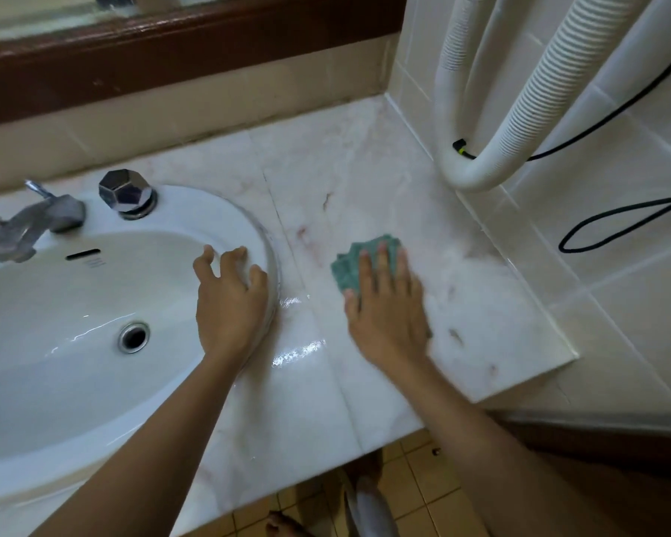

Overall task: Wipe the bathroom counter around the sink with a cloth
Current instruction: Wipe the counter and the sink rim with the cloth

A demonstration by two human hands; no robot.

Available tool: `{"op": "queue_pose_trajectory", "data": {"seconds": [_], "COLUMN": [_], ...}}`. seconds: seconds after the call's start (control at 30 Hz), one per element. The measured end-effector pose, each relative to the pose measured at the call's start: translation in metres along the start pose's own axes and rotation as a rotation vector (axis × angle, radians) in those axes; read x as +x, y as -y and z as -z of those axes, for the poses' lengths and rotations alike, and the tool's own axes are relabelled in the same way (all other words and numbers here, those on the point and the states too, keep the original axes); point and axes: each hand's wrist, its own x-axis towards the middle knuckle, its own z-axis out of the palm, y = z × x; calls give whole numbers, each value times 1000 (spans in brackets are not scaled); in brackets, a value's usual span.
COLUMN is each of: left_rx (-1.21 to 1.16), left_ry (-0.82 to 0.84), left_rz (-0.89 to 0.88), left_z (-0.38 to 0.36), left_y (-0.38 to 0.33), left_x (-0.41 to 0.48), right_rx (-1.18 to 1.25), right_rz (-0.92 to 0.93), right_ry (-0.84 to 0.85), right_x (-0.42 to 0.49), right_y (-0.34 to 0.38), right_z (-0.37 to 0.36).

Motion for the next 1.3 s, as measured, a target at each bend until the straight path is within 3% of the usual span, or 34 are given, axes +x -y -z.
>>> {"op": "queue_pose_trajectory", "data": {"seconds": [0.1, 0.2, 0.4, 0.57, 0.67, 0.73, 0.77, 0.83, 0.93, 1.1, 1.17, 1.3], "left_rx": [1, -16, 2, -7, -24, -79, -126, -216, -203, 18, 58, 181], "left_ry": [-1, 21, -4, -19, -10, 6, 16, 39, 45, -47, -37, -71], "left_rz": [-18, -9, -6, -10, -10, -15, -33, -79, -115, -58, -42, -39], "left_z": [1, 3, 0, -2, 0, 4, 8, 17, 37, 66, 66, 57], "left_y": [1, 3, 0, -2, 0, 4, 8, 19, 45, 96, 104, 103], "left_x": [0, 0, 0, 3, 1, -2, -6, -20, -60, -96, -96, -91], "right_rx": [37, 1, -87, -34, -9, 2, 10, -27, -106, -46, -33, -27], "right_rz": [284, 465, -44, -181, 98, 355, 399, 338, 57, -294, -228, 192], "right_ry": [81, 169, 139, 114, 127, 181, 210, 188, 171, 121, 136, 130], "right_x": [-86, -134, -61, -7, -59, -109, -122, -121, -72, -4, -15, -96], "right_y": [47, 6, -134, -74, -28, -30, -46, -92, -141, -84, -35, 21], "right_z": [-6, 8, 40, 25, 14, 19, 23, 32, 41, 33, 21, 7]}}
